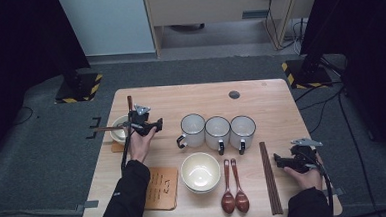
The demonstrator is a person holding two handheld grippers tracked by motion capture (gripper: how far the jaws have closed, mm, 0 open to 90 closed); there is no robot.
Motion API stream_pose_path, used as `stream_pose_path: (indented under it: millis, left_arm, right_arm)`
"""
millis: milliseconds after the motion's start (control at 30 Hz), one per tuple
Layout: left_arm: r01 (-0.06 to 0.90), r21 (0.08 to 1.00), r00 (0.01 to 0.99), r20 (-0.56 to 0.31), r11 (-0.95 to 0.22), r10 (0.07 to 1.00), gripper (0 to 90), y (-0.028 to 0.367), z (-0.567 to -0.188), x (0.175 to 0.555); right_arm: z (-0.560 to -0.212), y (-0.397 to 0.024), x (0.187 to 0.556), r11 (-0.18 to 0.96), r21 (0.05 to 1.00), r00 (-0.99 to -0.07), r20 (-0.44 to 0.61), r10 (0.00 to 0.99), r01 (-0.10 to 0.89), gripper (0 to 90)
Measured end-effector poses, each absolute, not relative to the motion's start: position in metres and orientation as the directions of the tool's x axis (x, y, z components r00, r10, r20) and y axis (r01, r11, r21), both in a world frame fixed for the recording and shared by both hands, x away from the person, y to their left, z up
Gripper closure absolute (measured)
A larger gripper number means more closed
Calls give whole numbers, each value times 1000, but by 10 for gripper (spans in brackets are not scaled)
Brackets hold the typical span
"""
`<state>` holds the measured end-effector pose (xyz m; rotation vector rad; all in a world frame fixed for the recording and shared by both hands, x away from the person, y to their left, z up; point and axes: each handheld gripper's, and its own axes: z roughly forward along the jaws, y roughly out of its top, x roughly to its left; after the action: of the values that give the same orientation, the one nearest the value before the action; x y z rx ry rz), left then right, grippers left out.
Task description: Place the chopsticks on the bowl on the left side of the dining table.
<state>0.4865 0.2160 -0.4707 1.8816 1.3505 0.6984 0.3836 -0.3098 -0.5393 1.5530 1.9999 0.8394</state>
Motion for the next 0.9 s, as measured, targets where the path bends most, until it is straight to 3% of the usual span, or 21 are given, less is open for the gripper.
stream_pose_path:
  millis: [467,900]
  left_arm:
    - [542,816,327,15,-200,945,314,218,-464,476]
    - [539,831,277,-19,-139,961,383,261,-452,430]
  right_arm:
    - [-539,-310,384,172,712,-249,4,968,681,37]
    - [-539,-310,383,171,711,-247,5,969,682,37]
